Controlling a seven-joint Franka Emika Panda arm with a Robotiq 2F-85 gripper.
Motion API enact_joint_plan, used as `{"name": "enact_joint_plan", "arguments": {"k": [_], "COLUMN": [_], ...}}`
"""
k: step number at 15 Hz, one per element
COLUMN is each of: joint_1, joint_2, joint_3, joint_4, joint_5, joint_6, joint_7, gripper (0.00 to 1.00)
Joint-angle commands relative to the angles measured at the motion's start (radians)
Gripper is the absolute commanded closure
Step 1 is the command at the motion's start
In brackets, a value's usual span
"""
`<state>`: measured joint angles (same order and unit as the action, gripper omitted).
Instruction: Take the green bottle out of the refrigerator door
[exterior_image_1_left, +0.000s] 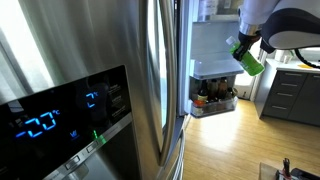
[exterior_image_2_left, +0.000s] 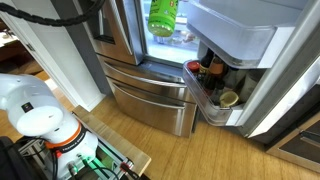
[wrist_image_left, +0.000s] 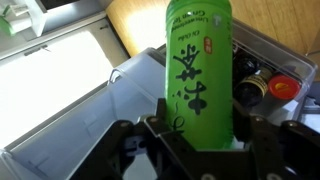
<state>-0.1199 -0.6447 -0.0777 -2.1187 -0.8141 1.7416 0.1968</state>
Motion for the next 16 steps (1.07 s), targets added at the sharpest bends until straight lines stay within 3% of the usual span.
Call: {"name": "enact_joint_plan", "arguments": {"k": [1,11,16], "joint_1": [0.012,-0.022,-0.035], "joint_2": [-0.056,-0.089,-0.08], "joint_3": [0.006,0.079,0.111], "joint_4": [-0.03,-0.07,-0.063], "joint_5": [0.077,0.086,0.099], "joint_6": [0.052,0.281,0.337], "joint_7": [0.119,0.325,0.39], "gripper": [0.65,0.65,0.65]}}
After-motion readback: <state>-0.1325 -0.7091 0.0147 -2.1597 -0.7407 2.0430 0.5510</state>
